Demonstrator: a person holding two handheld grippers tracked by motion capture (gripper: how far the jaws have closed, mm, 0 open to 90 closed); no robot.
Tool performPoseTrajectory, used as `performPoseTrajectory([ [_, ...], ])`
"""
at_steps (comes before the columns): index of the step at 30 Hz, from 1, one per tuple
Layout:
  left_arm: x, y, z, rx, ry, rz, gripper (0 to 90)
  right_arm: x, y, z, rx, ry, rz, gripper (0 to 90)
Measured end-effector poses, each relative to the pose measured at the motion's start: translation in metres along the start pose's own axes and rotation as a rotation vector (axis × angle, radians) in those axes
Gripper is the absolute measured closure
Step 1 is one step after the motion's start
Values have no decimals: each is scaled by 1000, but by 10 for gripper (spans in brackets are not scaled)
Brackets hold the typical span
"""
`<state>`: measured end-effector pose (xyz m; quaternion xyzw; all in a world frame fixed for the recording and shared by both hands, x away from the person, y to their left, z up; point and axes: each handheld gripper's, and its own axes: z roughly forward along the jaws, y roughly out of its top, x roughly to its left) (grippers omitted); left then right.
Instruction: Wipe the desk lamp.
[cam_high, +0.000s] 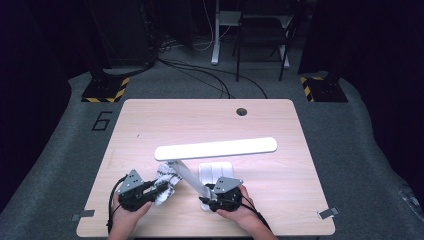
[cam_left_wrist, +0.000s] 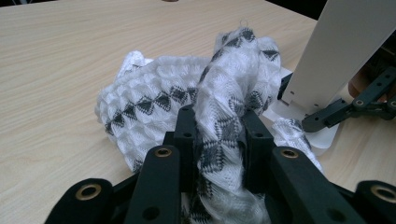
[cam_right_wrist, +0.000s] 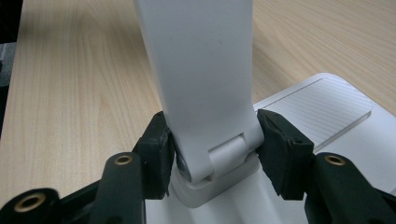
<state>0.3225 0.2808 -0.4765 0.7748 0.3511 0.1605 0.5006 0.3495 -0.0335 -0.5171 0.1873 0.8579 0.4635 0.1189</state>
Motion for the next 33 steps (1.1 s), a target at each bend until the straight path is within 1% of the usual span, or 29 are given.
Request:
performPoseTrajectory([
  [1, 0, 1, -1, -2, -1, 8, 729, 0, 0, 0, 0, 1, 0, 484],
  [3, -1, 1, -2, -10, -6, -8, 728, -1, 0, 0, 0, 1, -11, 485],
  [4, 0, 1, -2, -9, -7, -1, 728, 0, 0, 0, 0, 0, -11, 485],
  [6, -2, 3, -3, -21, -9, -3, 729, 0, 0, 0, 0, 2, -13, 486],
  [7, -2, 4, -4, -25, -14, 4, 729, 0, 0, 0, 1, 3, -13, 487],
  [8, -3, 5, -5, -25, -19, 3, 728, -1, 0, 0, 1, 3, -16, 487],
  [9, -4, 7, -6, -34, -24, -2, 729, -1, 0, 0, 2, 4, -16, 488],
  [10, -5, 8, -6, -41, -21, 3, 729, 0, 0, 0, 2, 2, -19, 488],
  [11, -5, 9, -8, -41, -33, 8, 729, 0, 0, 0, 4, -2, -17, 488],
  [12, -7, 11, -8, -52, -38, -2, 729, 0, 1, 0, 4, -9, -25, 489],
  [14, -9, 13, -9, -66, -54, 0, 729, 0, 1, 0, 4, -12, -25, 490],
  [16, -12, 16, -9, -67, -73, -1, 729, 1, 0, 0, 4, -13, -17, 490],
  [17, -14, 17, -9, -60, -88, 5, 730, 1, 0, 0, 2, -13, -16, 490],
  [18, -15, 19, -8, -60, -95, 11, 729, 3, 0, 0, 2, -18, -5, 490],
  [19, -18, 19, -7, -56, -100, 15, 729, 2, 0, 0, 7, -17, -18, 491],
  [20, -20, 20, -5, -51, -101, 28, 730, 2, 0, 0, 7, -17, -17, 491],
  [21, -22, 21, -4, -50, -100, 35, 730, 3, 0, 0, 2, -22, -6, 491],
  [22, -24, 21, -2, -58, -108, 31, 730, 3, 0, 0, 4, -23, -15, 491],
  [23, -25, 22, -2, -48, -114, 41, 730, 2, 0, 0, 8, -22, -24, 491],
  [24, -27, 22, -1, -51, -114, 45, 730, 2, 0, 0, 7, -25, -28, 491],
  [25, -28, 23, -1, -47, -126, 49, 730, 2, 0, 0, 7, -26, -30, 492],
  [26, -30, 24, -1, -50, -126, 43, 730, 2, 0, 0, 7, -27, -30, 492],
  [27, -31, 25, -1, -53, -130, 58, 730, 2, 0, 0, 6, -27, -30, 492],
  [28, -32, 26, -1, -55, -131, 53, 731, 3, -1, 0, 5, -25, -22, 492],
  [30, -34, 28, -1, -63, -144, 55, 731, 3, -1, 0, 3, -26, -15, 492],
  [31, -35, 29, -1, -62, -147, 49, 731, 4, -1, 0, -1, -28, -7, 492],
  [33, -37, 31, 1, -61, -162, 59, 731, 4, -1, 0, 0, -29, -8, 492],
])
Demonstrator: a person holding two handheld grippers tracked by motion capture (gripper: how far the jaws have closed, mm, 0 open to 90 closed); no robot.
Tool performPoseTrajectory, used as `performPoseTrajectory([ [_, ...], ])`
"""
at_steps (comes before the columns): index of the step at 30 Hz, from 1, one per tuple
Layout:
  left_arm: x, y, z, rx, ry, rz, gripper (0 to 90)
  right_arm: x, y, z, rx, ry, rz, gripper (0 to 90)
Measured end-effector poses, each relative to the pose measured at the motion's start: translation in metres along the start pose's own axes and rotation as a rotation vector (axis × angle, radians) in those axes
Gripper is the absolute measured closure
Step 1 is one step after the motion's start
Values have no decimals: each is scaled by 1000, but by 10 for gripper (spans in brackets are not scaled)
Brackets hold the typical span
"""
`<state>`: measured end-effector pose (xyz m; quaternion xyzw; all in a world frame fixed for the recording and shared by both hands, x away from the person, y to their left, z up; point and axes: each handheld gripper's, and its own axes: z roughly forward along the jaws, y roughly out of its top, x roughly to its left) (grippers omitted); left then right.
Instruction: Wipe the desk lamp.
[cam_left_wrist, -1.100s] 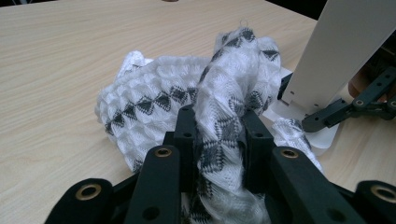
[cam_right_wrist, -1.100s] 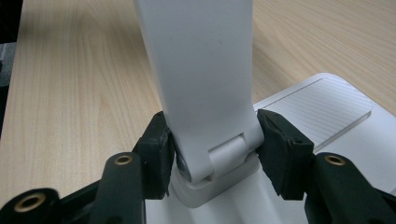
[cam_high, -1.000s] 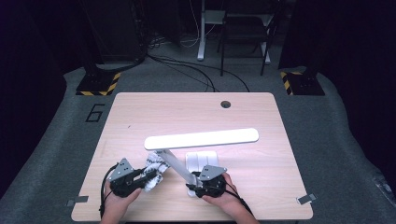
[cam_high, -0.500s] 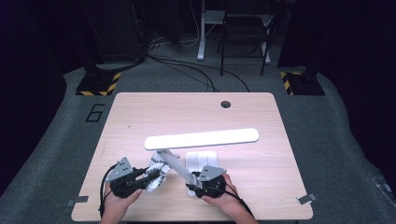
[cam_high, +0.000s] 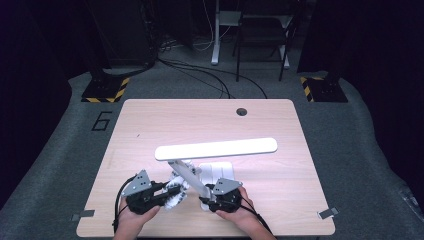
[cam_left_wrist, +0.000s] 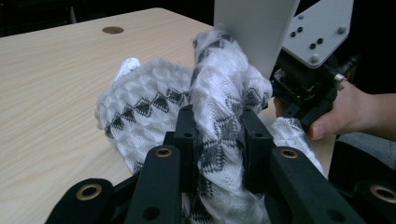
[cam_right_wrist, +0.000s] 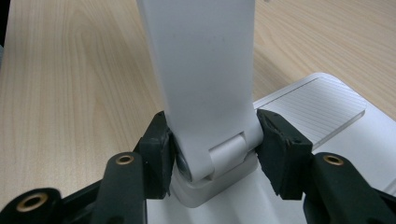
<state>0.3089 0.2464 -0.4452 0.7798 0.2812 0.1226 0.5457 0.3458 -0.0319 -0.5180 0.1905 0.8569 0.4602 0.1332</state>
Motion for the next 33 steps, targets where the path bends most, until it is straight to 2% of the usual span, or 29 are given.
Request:
performPoseTrajectory([
  [4, -2, 3, 5, 4, -13, 14, 732, 0, 0, 0, 1, -2, 0, 493],
  [6, -4, 4, 7, 3, -17, 16, 732, -1, 0, 0, 2, -4, -24, 493],
  [8, -7, 5, 10, 12, -37, 17, 732, -1, 0, 0, 2, -10, -26, 494],
  [10, -10, 6, 12, 11, -34, 33, 732, 0, 0, 0, 0, -11, -21, 494],
  [13, -13, 7, 12, 15, -37, 28, 732, 0, 0, 0, -2, -12, -15, 495],
  [14, -13, 10, 11, 13, -26, 53, 733, -1, -1, 0, 2, -11, -29, 495],
  [16, -13, 10, 10, 9, -22, 50, 733, 1, -1, 0, 1, -12, -14, 495],
  [20, -9, 18, 3, -22, -21, 56, 733, 1, -1, 0, 0, -15, -18, 495],
  [25, -8, 26, -4, -25, -21, 81, 733, 1, -1, 0, 0, -21, -11, 496],
  [29, -7, 29, -8, -40, -28, 71, 733, 1, -1, 0, 1, -23, -9, 496],
  [33, -8, 38, -16, -42, -18, 81, 733, 2, -1, 0, 2, -20, -11, 496],
])
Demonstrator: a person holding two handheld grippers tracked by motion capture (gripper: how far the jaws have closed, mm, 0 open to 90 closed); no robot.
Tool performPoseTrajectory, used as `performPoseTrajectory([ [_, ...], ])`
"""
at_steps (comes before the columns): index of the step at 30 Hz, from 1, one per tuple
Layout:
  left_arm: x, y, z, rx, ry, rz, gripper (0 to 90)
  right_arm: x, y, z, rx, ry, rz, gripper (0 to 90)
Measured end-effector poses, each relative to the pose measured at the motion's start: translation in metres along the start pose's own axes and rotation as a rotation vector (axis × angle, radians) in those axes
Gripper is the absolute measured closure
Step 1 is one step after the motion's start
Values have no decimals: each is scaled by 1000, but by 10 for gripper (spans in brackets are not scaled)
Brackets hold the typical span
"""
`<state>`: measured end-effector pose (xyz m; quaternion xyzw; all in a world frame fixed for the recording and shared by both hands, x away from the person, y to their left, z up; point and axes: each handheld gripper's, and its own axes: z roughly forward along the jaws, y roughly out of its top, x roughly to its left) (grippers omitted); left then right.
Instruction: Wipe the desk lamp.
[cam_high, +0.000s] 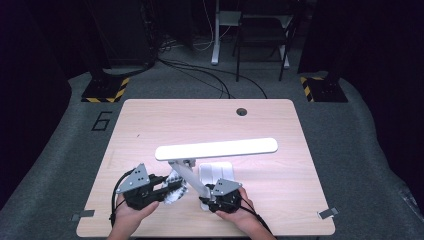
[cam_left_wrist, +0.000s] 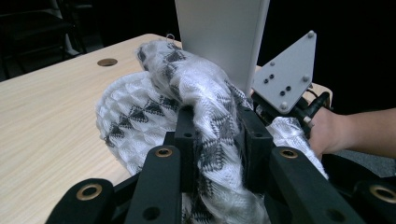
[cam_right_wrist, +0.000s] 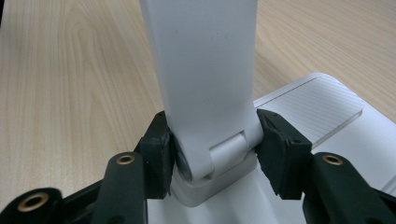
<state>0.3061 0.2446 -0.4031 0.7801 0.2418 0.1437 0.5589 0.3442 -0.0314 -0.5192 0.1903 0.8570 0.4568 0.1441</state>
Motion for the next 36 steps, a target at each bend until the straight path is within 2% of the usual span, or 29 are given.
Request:
performPoseTrajectory([
  [10, -3, 26, -20, -16, 19, 10, 733, 1, 0, 0, -2, -11, 4, 497],
  [14, -3, 37, -26, -2, 24, 11, 733, 1, 0, 0, 0, -10, 4, 497],
  [15, -3, 42, -28, 7, 31, 23, 733, 0, 0, 0, 0, -9, 3, 497],
  [17, -5, 48, -31, 10, 41, 29, 733, -1, 0, 0, 10, 4, -16, 497],
  [21, -6, 57, -38, 6, 56, 40, 734, 0, 0, 0, 7, -3, -18, 497],
  [27, -5, 67, -50, -22, 58, 49, 733, 0, 0, 0, 8, -3, -18, 497],
  [36, -6, 68, -45, -15, 48, 61, 733, 0, 0, 0, 10, -3, -17, 498],
])
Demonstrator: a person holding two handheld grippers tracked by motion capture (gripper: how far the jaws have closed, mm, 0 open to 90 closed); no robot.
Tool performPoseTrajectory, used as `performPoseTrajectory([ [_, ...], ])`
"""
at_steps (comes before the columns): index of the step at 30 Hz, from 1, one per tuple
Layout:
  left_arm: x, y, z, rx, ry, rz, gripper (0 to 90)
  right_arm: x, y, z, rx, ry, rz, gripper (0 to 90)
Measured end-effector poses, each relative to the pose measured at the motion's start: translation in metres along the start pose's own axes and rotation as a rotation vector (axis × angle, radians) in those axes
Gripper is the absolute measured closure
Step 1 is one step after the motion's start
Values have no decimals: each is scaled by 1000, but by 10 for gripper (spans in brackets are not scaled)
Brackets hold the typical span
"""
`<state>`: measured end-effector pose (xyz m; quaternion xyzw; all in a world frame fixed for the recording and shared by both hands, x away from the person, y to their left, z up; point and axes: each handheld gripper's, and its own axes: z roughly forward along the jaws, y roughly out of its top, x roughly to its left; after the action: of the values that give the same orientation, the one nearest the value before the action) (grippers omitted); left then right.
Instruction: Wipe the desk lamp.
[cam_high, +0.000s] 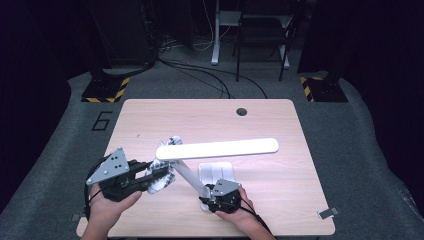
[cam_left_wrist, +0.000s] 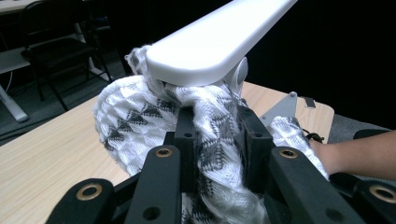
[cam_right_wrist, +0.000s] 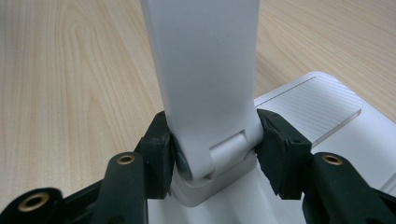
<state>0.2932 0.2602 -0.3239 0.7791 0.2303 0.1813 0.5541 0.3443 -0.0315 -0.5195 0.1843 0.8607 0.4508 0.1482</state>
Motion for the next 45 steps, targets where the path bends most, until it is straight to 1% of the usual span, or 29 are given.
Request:
performPoseTrajectory([
  [1, -1, -1, 1, 2, -2, -9, 733, 0, 0, 0, 0, 0, -1, 498],
  [4, 0, -3, 3, 6, -9, -6, 734, 0, 0, 0, 0, 0, 0, 498],
  [5, -1, -6, 6, 22, -9, -7, 734, 1, 0, 1, -7, -6, 13, 498],
  [6, -1, -6, 6, 22, -9, -7, 734, 1, 0, 1, -7, -6, 13, 498],
  [7, -2, -12, 11, 33, -13, -10, 734, 0, 0, 0, 0, 1, -2, 498],
  [8, -2, -12, 11, 33, -13, -10, 734, 0, 0, 0, 0, 1, -2, 498],
  [10, -3, -21, 20, 53, -20, -13, 733, 0, 0, 0, 0, 1, -1, 499],
  [11, -3, -21, 20, 53, -20, -13, 733, 0, 0, 0, 0, 1, -1, 499],
  [13, -4, -26, 25, 61, -24, -14, 733, 0, 0, 0, 0, 0, -1, 499],
  [14, -5, -34, 31, 68, -36, -27, 733, 0, 0, 0, -1, -4, -10, 499],
  [15, -5, -34, 31, 68, -36, -27, 733, 0, 0, 0, -1, -4, -10, 499],
  [17, -5, -40, 36, 77, -37, -28, 733, 0, 0, 0, -4, -7, -7, 499],
  [20, -6, -50, 45, 93, -50, -46, 733, 0, 0, 0, -3, -3, -6, 499],
  [21, -5, -53, 47, 101, -54, -42, 733, 0, 0, 0, -3, -4, -6, 499],
  [25, -6, -64, 56, 117, -62, -54, 733, 0, 0, 0, -3, -5, -6, 499],
  [26, -7, -67, 58, 111, -63, -57, 733, 0, 0, 0, -3, -5, -6, 499],
  [28, -8, -72, 63, 117, -67, -71, 733, 0, 0, 0, -4, -5, -6, 499],
  [31, -9, -80, 70, 128, -67, -67, 733, 1, 0, 0, -6, -4, 2, 499],
  [33, -9, -84, 74, 134, -74, -79, 733, 1, 0, 1, -6, -5, 1, 499],
  [35, -8, -87, 77, 136, -84, -74, 733, 1, 0, 1, -6, -4, 1, 499],
  [36, -7, -89, 78, 137, -92, -82, 732, 1, 0, 1, -6, -4, 2, 499],
  [37, -6, -90, 79, 146, -98, -81, 732, 1, 0, 1, -6, -4, 1, 499],
  [38, -6, -92, 81, 144, -94, -79, 732, 1, 0, 1, -6, -4, 2, 499],
  [39, -5, -93, 83, 155, -104, -78, 732, 1, 0, 1, -6, -4, 2, 499],
  [40, -5, -95, 85, 157, -96, -69, 732, 1, 0, 1, -7, -4, 2, 499],
  [42, -5, -98, 88, 166, -104, -75, 732, 1, 0, 1, -8, -7, 2, 499],
  [43, -5, -100, 90, 164, -99, -74, 732, 1, 0, 1, -8, -7, 3, 499],
  [44, -4, -101, 91, 175, -109, -71, 732, 1, -1, 1, -9, -8, 3, 499],
  [45, -5, -103, 93, 171, -109, -81, 732, 1, 0, 1, -8, -8, 3, 499],
])
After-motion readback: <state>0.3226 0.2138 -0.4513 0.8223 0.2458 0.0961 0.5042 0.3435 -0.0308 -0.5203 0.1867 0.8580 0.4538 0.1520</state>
